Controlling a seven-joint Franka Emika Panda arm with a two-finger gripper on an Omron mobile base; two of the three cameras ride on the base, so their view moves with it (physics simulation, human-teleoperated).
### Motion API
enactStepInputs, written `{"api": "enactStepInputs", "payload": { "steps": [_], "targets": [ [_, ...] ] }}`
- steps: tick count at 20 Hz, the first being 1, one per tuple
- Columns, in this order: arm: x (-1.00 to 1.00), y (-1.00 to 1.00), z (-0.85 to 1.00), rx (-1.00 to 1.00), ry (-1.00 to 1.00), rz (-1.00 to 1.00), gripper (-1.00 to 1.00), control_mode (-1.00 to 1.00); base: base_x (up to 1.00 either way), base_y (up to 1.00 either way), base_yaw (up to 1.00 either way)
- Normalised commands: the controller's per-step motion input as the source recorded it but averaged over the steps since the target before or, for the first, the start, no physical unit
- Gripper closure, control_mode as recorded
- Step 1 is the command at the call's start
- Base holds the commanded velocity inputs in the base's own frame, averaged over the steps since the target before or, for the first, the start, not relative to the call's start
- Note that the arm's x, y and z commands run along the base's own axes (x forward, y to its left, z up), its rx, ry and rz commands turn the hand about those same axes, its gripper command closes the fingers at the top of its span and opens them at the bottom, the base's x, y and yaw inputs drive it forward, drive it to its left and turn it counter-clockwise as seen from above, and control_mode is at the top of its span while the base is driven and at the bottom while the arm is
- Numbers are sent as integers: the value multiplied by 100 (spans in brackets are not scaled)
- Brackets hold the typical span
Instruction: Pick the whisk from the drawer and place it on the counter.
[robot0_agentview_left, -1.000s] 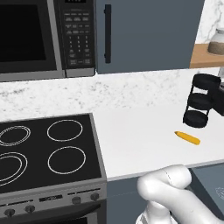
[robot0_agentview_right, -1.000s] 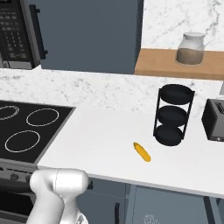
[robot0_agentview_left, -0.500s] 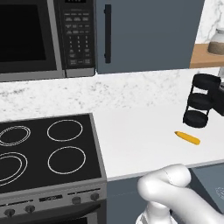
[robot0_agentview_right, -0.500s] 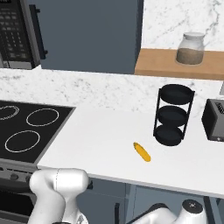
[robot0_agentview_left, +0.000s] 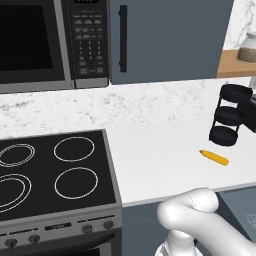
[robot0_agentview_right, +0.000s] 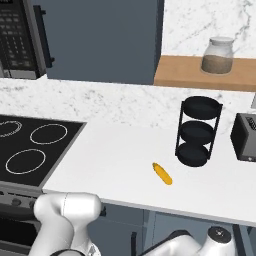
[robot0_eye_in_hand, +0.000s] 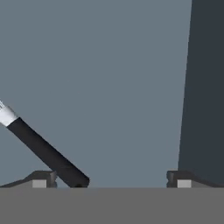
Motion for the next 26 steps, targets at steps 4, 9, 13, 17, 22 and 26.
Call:
{"api": "enactStepInputs", "payload": {
  "steps": [4, 9, 13, 17, 22, 26],
  "targets": [
    [-40, 13, -2, 0, 1, 10, -100, -100, 0, 0, 0],
    [-13, 49, -2, 0, 0, 11, -100, -100, 0, 0, 0],
    [0, 50, 0, 1, 0, 11, -100, -100, 0, 0, 0],
    [0, 34, 0, 2, 2, 9, -100, -100, 0, 0, 0],
    [15, 0, 0, 10, 5, 6, -100, -100, 0, 0, 0],
    [39, -4, -2, 11, 8, 4, -100, -100, 0, 0, 0]
  ]
}}
